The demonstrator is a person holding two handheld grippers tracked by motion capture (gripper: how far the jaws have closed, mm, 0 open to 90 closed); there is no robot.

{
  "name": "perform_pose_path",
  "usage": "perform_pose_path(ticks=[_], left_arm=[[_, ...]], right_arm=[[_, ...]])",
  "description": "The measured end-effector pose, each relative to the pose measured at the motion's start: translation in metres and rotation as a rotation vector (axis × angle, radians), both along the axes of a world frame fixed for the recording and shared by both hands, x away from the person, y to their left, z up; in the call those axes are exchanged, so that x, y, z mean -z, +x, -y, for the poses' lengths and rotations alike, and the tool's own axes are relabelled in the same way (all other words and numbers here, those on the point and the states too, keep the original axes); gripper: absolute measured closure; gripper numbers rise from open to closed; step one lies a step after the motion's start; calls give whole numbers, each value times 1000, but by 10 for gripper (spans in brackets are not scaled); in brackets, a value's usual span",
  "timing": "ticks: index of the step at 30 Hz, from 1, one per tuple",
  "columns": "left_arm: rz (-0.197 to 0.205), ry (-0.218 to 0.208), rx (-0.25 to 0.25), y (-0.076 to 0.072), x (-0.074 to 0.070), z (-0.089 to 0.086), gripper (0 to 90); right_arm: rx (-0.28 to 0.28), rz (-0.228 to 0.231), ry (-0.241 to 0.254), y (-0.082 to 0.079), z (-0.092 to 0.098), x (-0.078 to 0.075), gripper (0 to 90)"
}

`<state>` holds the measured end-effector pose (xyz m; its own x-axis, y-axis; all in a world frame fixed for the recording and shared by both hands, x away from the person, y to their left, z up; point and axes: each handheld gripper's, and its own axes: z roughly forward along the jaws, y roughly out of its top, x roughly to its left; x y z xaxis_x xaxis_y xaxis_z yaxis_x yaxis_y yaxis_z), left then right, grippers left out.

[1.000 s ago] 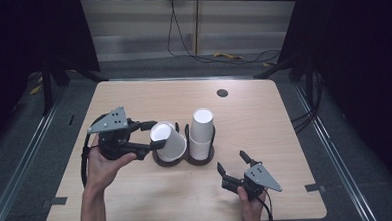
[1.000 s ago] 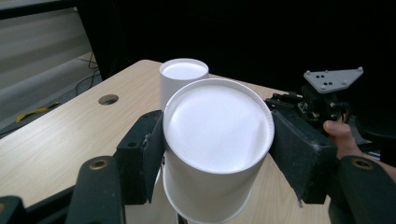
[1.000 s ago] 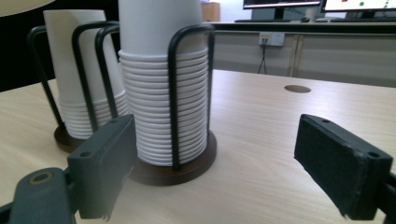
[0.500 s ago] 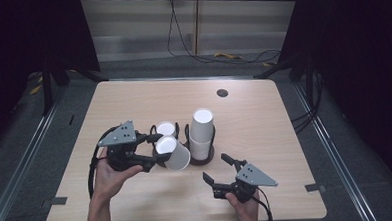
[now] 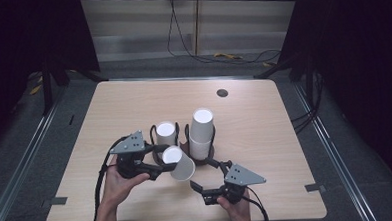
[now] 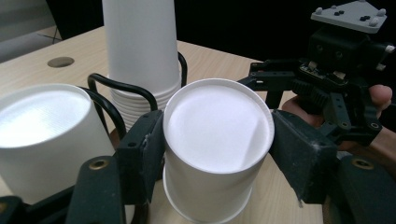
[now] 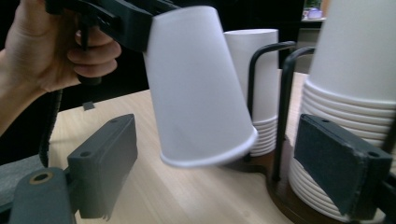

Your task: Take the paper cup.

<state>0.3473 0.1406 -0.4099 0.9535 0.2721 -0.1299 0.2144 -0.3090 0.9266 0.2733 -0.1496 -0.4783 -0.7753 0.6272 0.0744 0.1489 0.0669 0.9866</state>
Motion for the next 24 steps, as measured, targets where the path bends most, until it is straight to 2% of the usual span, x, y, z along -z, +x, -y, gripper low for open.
perform_pose_path(ticks=[3,6,11,17,20,22,24], left_arm=[[-17,-31,19,-2,6,4,365],[-20,-34,35,-4,7,7,365],[-34,-35,50,-5,9,12,366],[-56,-55,74,-5,12,17,366],[-65,-63,86,-3,13,18,366],[-67,-59,82,-3,14,17,366],[-72,-55,82,-2,14,16,366]], right_arm=[[-29,-1,-7,4,-7,4,129],[-51,-7,-14,8,-12,7,130],[-67,4,-10,13,-18,9,131],[-76,5,4,19,-23,13,135],[-76,4,-4,20,-24,14,136],[-77,-10,-19,21,-26,17,194],[-77,-13,-21,21,-26,18,204]])
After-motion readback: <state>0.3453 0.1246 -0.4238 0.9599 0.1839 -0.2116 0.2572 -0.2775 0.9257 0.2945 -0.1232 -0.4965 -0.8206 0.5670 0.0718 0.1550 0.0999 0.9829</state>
